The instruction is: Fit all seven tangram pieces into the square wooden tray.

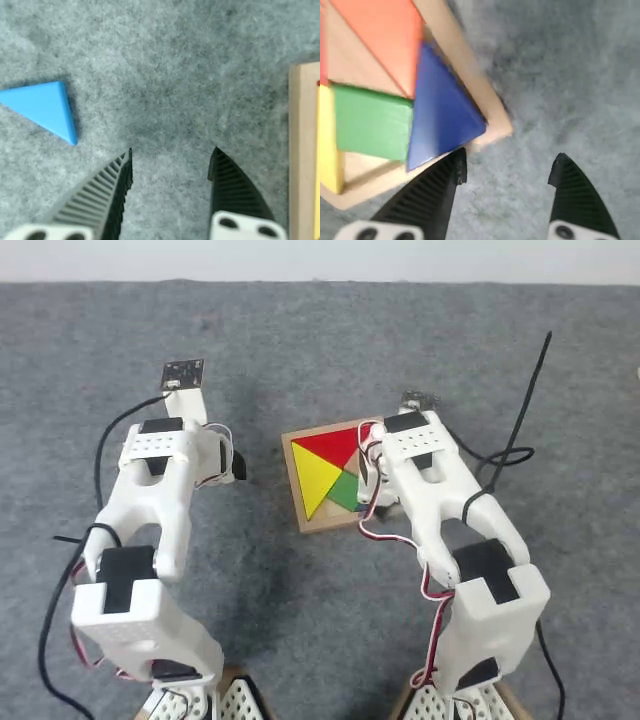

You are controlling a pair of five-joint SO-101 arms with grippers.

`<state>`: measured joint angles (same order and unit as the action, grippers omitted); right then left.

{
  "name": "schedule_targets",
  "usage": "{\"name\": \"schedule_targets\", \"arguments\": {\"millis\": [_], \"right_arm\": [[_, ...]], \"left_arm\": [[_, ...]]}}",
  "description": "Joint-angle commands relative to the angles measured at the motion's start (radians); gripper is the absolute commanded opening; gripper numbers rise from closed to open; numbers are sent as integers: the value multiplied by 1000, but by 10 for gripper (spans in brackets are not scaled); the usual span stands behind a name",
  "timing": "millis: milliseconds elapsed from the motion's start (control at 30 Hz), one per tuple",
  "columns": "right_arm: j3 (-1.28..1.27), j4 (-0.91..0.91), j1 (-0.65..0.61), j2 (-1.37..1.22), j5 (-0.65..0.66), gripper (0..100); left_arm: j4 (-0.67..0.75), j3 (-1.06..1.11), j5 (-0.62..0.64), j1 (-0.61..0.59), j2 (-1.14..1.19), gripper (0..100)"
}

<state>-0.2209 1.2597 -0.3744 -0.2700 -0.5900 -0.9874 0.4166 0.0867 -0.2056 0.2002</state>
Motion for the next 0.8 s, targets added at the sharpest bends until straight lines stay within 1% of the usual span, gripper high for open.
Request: {"name": "schedule_targets", "arguments": {"millis": [0,233,333,433,533,567,633,700,767], "right_arm": [[32,-28,10,5,17,266],[91,-28,10,18,17,266],[80,-31,31,79,17,266],[14,-61,70,193,17,266],[-127,-150,104,314,20,266],[-186,-183,111,349,35,266],[-299,-259,128,410,120,266],[-410,-340,154,470,209,266],[-511,-420,185,530,258,266]], "left_arm": [[14,-5,-8,8,-15,249],[14,-5,-8,3,-17,249],[12,-28,-6,-31,-26,248],[9,-51,3,-66,-91,248],[-26,-41,-3,-29,-163,249],[-48,-38,-3,-3,-178,249],[-94,-39,-5,34,-193,249],[-100,-41,-2,41,-198,249],[-100,-44,-2,28,-196,249]]}}
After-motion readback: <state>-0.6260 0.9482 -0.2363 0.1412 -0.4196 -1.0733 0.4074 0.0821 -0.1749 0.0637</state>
